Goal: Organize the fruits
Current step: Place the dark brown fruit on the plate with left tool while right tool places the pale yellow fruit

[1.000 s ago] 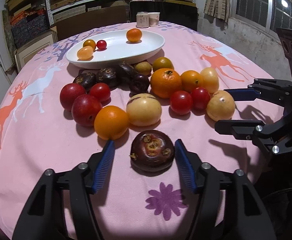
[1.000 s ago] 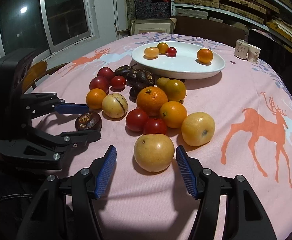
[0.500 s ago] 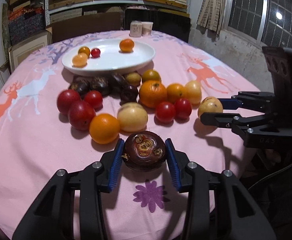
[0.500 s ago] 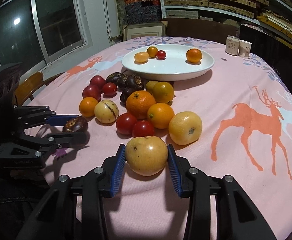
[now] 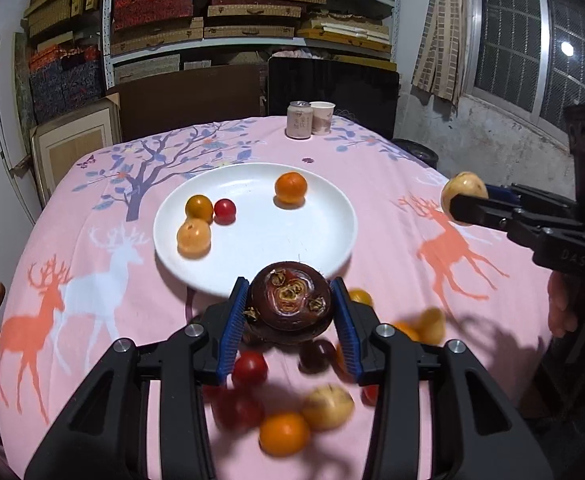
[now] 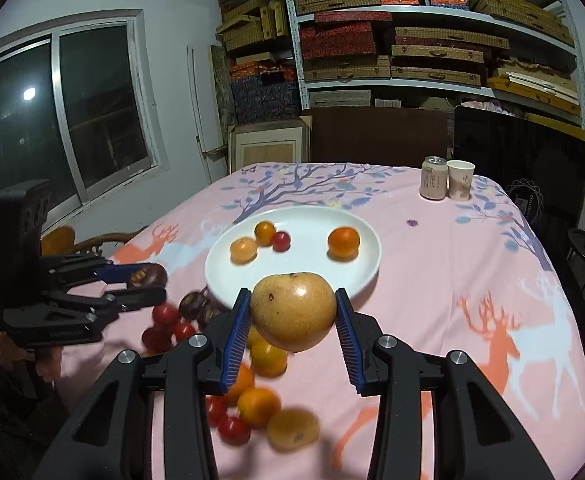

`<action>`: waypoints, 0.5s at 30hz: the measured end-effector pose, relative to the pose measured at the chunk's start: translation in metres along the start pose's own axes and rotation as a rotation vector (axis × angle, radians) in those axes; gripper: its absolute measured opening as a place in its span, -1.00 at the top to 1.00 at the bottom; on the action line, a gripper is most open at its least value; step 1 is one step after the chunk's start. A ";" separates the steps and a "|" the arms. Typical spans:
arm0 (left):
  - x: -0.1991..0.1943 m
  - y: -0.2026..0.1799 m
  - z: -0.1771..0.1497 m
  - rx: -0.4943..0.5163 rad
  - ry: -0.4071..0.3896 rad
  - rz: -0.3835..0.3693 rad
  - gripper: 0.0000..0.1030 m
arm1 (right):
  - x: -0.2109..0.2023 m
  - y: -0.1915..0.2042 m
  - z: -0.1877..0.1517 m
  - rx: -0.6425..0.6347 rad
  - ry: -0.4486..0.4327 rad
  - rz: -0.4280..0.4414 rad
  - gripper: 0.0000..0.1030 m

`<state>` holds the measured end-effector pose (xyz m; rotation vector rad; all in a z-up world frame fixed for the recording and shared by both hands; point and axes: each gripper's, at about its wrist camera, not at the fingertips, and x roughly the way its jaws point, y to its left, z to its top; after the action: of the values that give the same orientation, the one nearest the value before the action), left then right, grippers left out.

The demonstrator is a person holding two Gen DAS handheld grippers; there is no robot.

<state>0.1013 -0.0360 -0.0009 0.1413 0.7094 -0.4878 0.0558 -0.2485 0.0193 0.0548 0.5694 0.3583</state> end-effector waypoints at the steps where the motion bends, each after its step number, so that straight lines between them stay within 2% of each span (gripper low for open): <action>1: 0.014 0.005 0.007 -0.014 0.017 -0.005 0.21 | 0.011 -0.003 0.007 0.006 0.004 -0.001 0.19; 7: 0.097 0.034 0.038 -0.064 0.132 0.019 0.21 | 0.103 -0.018 0.030 0.021 0.116 -0.025 0.19; 12: 0.142 0.053 0.054 -0.093 0.200 0.019 0.19 | 0.162 -0.021 0.039 0.015 0.171 -0.026 0.18; 13: 0.147 0.055 0.056 -0.100 0.210 0.024 0.06 | 0.169 -0.021 0.042 0.016 0.175 -0.023 0.18; 14: 0.150 0.058 0.059 -0.109 0.213 0.032 -0.11 | 0.177 -0.022 0.045 0.016 0.181 -0.011 0.01; 15: 0.150 0.061 0.062 -0.126 0.205 0.033 -0.17 | 0.178 -0.021 0.047 0.017 0.177 -0.009 -0.08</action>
<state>0.2647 -0.0570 -0.0548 0.0851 0.9344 -0.3992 0.2268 -0.2043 -0.0363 0.0371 0.7478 0.3519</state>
